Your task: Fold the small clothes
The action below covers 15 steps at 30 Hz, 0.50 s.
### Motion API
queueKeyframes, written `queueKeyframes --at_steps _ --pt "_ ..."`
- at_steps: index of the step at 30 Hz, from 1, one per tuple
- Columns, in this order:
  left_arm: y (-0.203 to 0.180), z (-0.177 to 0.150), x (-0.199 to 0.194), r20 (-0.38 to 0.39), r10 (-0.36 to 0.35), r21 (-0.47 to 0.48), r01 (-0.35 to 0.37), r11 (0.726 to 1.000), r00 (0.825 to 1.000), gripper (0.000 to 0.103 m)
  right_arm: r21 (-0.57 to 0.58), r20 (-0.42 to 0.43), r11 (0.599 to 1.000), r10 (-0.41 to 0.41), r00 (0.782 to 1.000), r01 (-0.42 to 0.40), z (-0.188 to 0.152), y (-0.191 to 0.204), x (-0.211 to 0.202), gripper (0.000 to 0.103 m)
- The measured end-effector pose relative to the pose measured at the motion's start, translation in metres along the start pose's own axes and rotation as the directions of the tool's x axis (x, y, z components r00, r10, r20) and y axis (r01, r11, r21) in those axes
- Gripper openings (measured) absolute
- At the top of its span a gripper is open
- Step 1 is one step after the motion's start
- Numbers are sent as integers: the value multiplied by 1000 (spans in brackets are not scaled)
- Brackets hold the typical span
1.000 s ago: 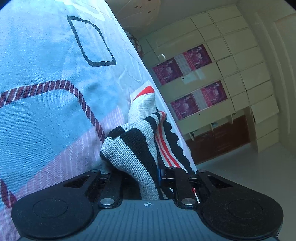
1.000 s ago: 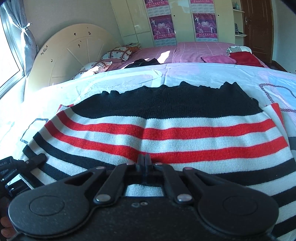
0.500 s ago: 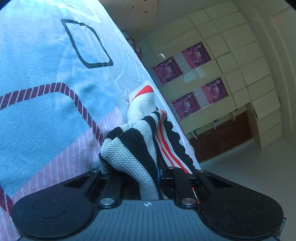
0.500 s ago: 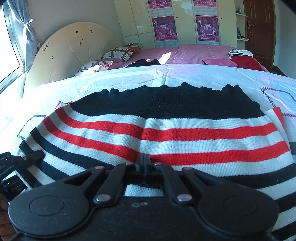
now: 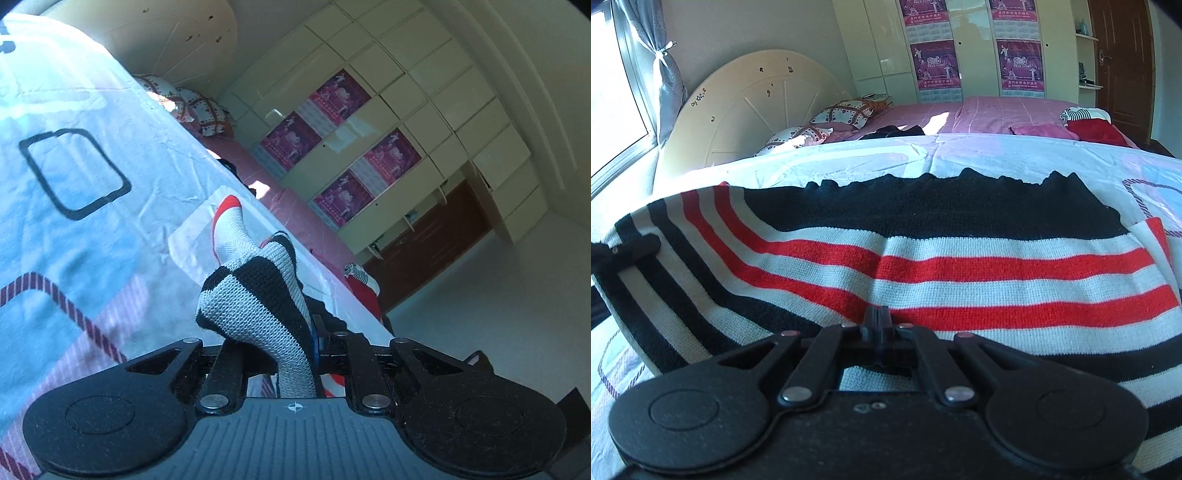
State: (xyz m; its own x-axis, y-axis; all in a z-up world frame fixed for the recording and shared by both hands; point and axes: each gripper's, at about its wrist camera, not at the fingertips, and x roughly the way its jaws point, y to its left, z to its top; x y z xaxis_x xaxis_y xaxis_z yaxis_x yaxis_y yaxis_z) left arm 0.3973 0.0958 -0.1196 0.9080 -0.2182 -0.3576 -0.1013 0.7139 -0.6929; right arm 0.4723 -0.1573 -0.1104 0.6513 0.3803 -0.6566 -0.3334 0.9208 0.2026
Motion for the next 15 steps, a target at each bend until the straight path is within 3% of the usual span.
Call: queueKeyframes --at_steps 5,10,13,15 --pt "-56 5 2 -11 -48 132 49 990 999 15 24 -9 999 44 999 -44 3 -9 1 0" --pt "-126 -8 9 -73 -109 276 125 953 991 14 107 -22 985 136 990 -133 8 -31 -3 0" --pt "-162 -28 18 -138 -158 327 195 924 978 15 216 74 960 163 984 -175 10 -67 -41 3" --pt "-188 -50 30 -221 -179 371 253 894 959 15 297 121 927 202 972 -230 8 -99 -66 3"
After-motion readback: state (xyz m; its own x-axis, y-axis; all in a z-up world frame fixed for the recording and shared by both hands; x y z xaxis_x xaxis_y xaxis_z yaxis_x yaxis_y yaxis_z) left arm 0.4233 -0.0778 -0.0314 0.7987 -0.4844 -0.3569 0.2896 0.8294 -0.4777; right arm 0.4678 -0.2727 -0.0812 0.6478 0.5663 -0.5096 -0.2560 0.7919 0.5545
